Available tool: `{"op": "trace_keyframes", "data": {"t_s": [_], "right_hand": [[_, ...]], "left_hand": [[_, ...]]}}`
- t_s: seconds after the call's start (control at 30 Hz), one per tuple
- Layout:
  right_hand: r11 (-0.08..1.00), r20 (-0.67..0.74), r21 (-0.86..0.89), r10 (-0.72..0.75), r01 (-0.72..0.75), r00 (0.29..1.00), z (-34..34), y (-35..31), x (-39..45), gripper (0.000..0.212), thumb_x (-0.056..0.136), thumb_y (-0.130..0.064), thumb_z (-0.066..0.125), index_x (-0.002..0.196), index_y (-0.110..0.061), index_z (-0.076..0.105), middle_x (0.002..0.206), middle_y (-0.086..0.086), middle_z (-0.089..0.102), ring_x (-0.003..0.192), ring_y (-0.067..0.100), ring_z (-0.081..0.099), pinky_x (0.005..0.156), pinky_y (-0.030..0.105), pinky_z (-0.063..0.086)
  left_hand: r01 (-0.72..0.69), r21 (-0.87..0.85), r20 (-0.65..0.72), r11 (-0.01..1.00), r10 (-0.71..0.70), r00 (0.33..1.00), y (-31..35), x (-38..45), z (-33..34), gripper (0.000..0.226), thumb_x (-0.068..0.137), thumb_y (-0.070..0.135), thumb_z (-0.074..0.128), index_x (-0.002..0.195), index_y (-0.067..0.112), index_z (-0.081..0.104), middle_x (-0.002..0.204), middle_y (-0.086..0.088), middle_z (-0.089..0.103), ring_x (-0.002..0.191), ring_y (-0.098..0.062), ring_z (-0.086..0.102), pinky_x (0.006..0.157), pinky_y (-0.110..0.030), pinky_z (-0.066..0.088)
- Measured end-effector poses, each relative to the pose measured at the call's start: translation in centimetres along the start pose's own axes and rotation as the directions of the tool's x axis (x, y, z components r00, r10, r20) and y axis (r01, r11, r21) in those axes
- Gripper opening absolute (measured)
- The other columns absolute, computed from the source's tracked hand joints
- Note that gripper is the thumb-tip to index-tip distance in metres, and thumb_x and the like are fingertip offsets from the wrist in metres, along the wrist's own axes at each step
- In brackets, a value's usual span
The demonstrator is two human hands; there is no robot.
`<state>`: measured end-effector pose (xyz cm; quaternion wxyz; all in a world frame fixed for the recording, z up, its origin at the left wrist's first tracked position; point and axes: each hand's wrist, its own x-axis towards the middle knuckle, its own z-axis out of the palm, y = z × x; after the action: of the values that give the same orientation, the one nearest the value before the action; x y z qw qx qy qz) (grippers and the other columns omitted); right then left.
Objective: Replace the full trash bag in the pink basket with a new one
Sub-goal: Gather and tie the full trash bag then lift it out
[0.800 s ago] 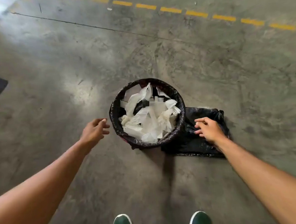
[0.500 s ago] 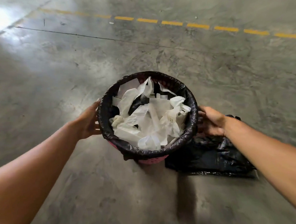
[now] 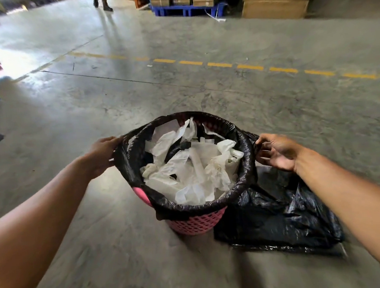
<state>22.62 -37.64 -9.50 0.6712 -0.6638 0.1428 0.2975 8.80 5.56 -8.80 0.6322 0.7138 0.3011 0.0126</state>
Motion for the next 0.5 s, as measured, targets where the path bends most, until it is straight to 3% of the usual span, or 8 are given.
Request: {"op": "trace_keyframes", "data": {"t_s": [0.07,0.17,0.27,0.33,0.37,0.43,0.5], "right_hand": [[1.000,0.004,0.002,-0.012,0.012,1.000,0.1,-0.6,-0.1,0.018,0.082,-0.001,0.046,0.070,-0.014,0.051,0.072,0.005,0.051,0.058,0.017,0.048,0.051,0.023,0.046],[1.000,0.072,-0.022,-0.003,0.004,0.997,0.1,-1.6,-0.8,0.017,0.070,-0.010,0.052,0.084,-0.015,0.059,0.071,0.004,0.056,0.053,0.018,0.054,0.058,0.027,0.045],[0.983,0.134,-0.170,-0.043,0.066,0.990,1.0,-2.4,-1.3,0.024,0.080,-0.018,0.070,0.102,-0.006,0.070,0.081,0.011,0.069,0.061,0.022,0.063,0.060,0.031,0.056],[0.909,0.053,-0.361,-0.203,0.208,0.978,2.1,-2.6,-1.5,0.018,0.079,-0.006,0.078,0.096,-0.004,0.073,0.084,0.015,0.072,0.065,0.025,0.066,0.058,0.031,0.058],[0.847,-0.003,-0.450,-0.318,0.283,0.948,2.6,-2.9,-1.5,0.013,0.078,-0.002,0.078,0.088,-0.007,0.072,0.081,0.013,0.069,0.067,0.024,0.063,0.058,0.029,0.054],[0.719,-0.021,-0.572,-0.495,0.396,0.869,2.9,-3.8,-1.6,0.014,0.079,0.000,0.076,0.079,-0.013,0.070,0.076,0.009,0.066,0.068,0.022,0.060,0.059,0.028,0.049],[0.727,0.043,-0.517,-0.506,0.452,0.862,2.6,-4.7,-2.3,0.011,0.086,-0.002,0.071,0.086,-0.013,0.073,0.077,0.008,0.066,0.064,0.018,0.060,0.061,0.028,0.049]], "left_hand": [[-0.006,-0.163,-0.050,0.987,-0.003,0.999,1.3,0.4,-0.9,0.023,0.103,0.026,0.048,0.088,0.015,0.061,0.077,-0.001,0.057,0.061,-0.014,0.055,0.064,-0.028,0.042],[0.099,-0.383,0.093,0.918,-0.068,0.993,3.0,0.2,-1.7,0.035,0.102,0.030,0.043,0.072,0.018,0.059,0.061,0.006,0.044,0.045,-0.007,0.047,0.058,-0.023,0.037],[0.117,-0.137,0.133,0.984,-0.099,0.986,3.8,-0.8,-1.1,0.033,0.094,0.042,0.059,0.069,0.020,0.064,0.054,0.008,0.031,0.041,-0.008,0.032,0.045,-0.021,0.028],[0.037,0.120,0.076,0.992,-0.047,0.996,4.0,-1.2,-0.6,0.029,0.088,0.044,0.071,0.086,0.016,0.070,0.058,0.006,0.032,0.048,-0.013,0.032,0.052,-0.025,0.027],[-0.022,0.165,0.043,0.986,0.015,0.999,4.2,-1.2,-0.3,0.028,0.087,0.041,0.072,0.091,0.014,0.072,0.061,0.004,0.034,0.051,-0.014,0.032,0.056,-0.027,0.027],[-0.136,0.087,0.009,0.987,0.136,0.991,5.0,-1.4,0.3,0.023,0.090,0.036,0.071,0.090,0.013,0.070,0.062,0.003,0.037,0.052,-0.015,0.034,0.057,-0.028,0.029],[-0.206,-0.035,0.016,0.978,0.207,0.978,6.1,-1.9,0.3,0.024,0.089,0.036,0.071,0.085,0.013,0.066,0.056,0.007,0.041,0.050,-0.013,0.037,0.054,-0.026,0.033]]}}
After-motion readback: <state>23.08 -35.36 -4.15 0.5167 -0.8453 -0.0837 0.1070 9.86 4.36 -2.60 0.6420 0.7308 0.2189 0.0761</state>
